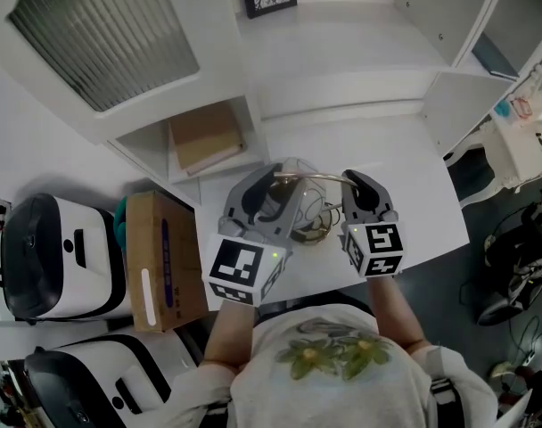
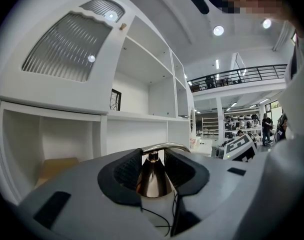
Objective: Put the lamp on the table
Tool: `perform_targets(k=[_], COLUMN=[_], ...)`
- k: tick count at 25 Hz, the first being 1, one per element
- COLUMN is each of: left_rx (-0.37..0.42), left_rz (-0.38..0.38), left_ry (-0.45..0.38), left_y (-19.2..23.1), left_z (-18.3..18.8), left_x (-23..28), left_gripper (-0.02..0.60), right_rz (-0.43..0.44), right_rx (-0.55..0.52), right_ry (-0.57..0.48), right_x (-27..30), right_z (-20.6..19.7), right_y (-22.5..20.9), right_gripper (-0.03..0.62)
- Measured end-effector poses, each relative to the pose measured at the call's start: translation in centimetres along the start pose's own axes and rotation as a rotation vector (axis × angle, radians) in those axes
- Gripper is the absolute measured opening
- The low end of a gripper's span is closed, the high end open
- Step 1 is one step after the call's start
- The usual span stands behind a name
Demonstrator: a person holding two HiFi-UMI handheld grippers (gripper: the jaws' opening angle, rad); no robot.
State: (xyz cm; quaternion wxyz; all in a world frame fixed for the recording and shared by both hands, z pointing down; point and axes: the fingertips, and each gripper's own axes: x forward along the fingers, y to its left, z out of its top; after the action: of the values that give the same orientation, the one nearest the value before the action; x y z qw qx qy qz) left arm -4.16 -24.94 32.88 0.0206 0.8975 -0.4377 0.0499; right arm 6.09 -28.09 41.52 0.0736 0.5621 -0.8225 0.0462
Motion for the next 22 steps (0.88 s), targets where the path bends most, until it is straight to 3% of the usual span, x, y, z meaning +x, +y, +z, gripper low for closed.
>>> perform_targets(k=[22], left_rx=[-0.014], left_rz=[0.018], left_ry=[0.059], left_y=[2.3], left_z=[-2.4], left_x=[4.8], left_gripper=[0.158], right_rz=[0.038], right_rx=[0.025], right_ry=[0.079], right_x=[5.0], right_z=[-2.5], right_y=[-2.3], right_gripper=[0.029])
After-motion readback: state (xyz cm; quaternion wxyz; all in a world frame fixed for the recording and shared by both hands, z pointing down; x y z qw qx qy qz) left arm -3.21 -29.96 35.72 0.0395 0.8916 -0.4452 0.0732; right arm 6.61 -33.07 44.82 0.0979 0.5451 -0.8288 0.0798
